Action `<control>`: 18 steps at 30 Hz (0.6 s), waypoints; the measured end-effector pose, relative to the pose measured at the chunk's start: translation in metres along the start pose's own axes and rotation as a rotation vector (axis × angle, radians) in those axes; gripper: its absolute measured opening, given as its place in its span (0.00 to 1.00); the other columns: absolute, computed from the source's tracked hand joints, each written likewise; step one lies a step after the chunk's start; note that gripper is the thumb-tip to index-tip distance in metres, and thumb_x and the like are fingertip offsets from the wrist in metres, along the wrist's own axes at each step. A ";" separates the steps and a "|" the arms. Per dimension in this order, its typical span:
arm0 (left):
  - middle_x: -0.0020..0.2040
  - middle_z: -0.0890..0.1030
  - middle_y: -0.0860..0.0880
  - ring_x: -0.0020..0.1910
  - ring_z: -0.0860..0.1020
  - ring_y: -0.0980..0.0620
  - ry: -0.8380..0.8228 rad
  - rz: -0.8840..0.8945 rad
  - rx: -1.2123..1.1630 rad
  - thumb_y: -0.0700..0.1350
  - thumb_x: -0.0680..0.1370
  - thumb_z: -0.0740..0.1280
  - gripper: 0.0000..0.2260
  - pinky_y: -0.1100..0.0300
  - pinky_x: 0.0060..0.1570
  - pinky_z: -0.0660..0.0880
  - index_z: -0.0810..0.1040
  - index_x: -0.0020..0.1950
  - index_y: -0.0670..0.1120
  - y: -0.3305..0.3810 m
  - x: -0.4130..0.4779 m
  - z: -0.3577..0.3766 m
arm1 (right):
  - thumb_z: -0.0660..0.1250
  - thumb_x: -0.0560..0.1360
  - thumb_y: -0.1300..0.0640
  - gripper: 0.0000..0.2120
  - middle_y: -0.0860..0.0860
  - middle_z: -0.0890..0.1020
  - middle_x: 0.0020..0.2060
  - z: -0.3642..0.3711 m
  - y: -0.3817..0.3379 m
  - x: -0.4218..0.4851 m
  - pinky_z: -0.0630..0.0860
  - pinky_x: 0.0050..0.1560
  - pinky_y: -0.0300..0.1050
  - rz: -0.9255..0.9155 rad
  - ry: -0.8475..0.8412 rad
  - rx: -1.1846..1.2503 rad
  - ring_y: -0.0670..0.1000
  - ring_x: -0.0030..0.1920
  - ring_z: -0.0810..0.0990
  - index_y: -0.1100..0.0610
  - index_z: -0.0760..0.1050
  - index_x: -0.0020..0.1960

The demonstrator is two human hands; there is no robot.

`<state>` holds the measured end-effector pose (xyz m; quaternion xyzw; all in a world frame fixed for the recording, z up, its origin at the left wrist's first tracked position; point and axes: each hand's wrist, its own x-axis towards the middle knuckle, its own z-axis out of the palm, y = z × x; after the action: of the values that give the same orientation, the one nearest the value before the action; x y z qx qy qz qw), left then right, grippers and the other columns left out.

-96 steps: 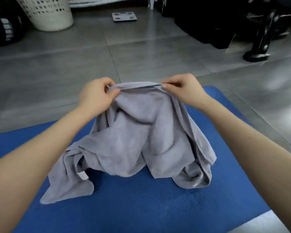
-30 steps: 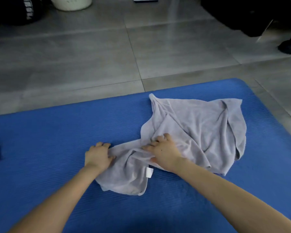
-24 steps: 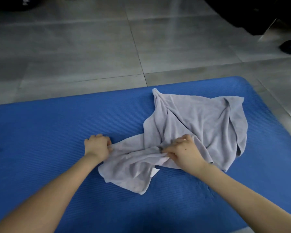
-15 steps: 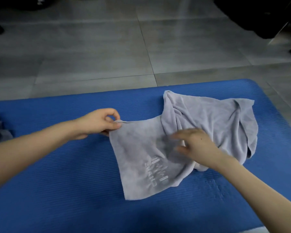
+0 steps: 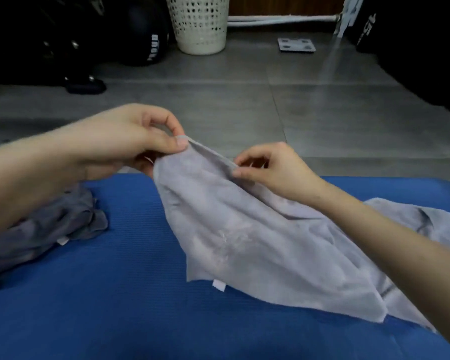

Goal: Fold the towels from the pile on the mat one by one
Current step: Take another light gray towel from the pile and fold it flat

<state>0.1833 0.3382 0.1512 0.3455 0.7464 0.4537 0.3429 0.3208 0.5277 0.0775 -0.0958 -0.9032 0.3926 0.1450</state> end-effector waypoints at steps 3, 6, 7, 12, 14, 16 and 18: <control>0.32 0.77 0.50 0.28 0.75 0.57 0.253 -0.018 0.057 0.39 0.73 0.70 0.05 0.66 0.24 0.72 0.77 0.39 0.45 -0.019 0.036 -0.022 | 0.72 0.71 0.57 0.03 0.46 0.79 0.32 0.014 -0.002 0.063 0.74 0.44 0.43 0.024 0.060 -0.210 0.46 0.35 0.77 0.55 0.83 0.44; 0.40 0.80 0.48 0.40 0.77 0.49 0.483 0.036 0.242 0.40 0.73 0.70 0.05 0.61 0.38 0.74 0.78 0.47 0.46 -0.073 0.080 -0.022 | 0.68 0.72 0.58 0.07 0.54 0.84 0.44 0.043 0.032 0.108 0.73 0.50 0.45 0.160 0.089 -0.436 0.54 0.50 0.80 0.57 0.82 0.49; 0.45 0.80 0.47 0.45 0.78 0.48 0.519 0.029 0.310 0.40 0.73 0.70 0.09 0.59 0.44 0.73 0.78 0.52 0.45 -0.096 0.089 -0.019 | 0.67 0.73 0.59 0.09 0.56 0.84 0.48 0.054 0.046 0.113 0.72 0.52 0.45 0.213 0.073 -0.472 0.56 0.54 0.79 0.57 0.82 0.51; 0.58 0.79 0.44 0.57 0.76 0.45 0.536 -0.220 0.433 0.41 0.76 0.66 0.13 0.56 0.55 0.70 0.76 0.61 0.43 -0.221 0.063 0.007 | 0.62 0.76 0.63 0.20 0.54 0.76 0.64 0.098 0.097 0.072 0.67 0.60 0.43 0.360 -0.058 -0.448 0.56 0.64 0.73 0.56 0.71 0.68; 0.55 0.80 0.43 0.55 0.77 0.42 0.491 -0.374 0.469 0.41 0.76 0.65 0.11 0.55 0.53 0.71 0.77 0.58 0.41 -0.267 0.038 0.018 | 0.62 0.76 0.63 0.18 0.53 0.77 0.63 0.113 0.103 0.032 0.67 0.59 0.41 0.326 -0.152 -0.426 0.55 0.62 0.74 0.56 0.73 0.65; 0.50 0.81 0.43 0.50 0.77 0.43 0.390 -0.495 0.514 0.43 0.77 0.64 0.06 0.55 0.46 0.72 0.77 0.50 0.41 -0.300 0.014 0.029 | 0.64 0.75 0.62 0.14 0.53 0.80 0.58 0.131 0.106 -0.016 0.69 0.55 0.40 0.254 -0.235 -0.389 0.55 0.57 0.78 0.57 0.77 0.60; 0.47 0.81 0.44 0.46 0.76 0.46 0.294 -0.542 0.549 0.46 0.76 0.65 0.07 0.56 0.41 0.70 0.77 0.45 0.43 -0.321 -0.001 0.041 | 0.68 0.71 0.57 0.10 0.51 0.83 0.48 0.150 0.109 -0.065 0.75 0.46 0.38 0.101 -0.268 -0.416 0.54 0.47 0.82 0.55 0.81 0.51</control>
<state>0.1519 0.2429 -0.1569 0.1466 0.9448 0.1754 0.2347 0.3373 0.4801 -0.1125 -0.1159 -0.9697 0.2143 -0.0187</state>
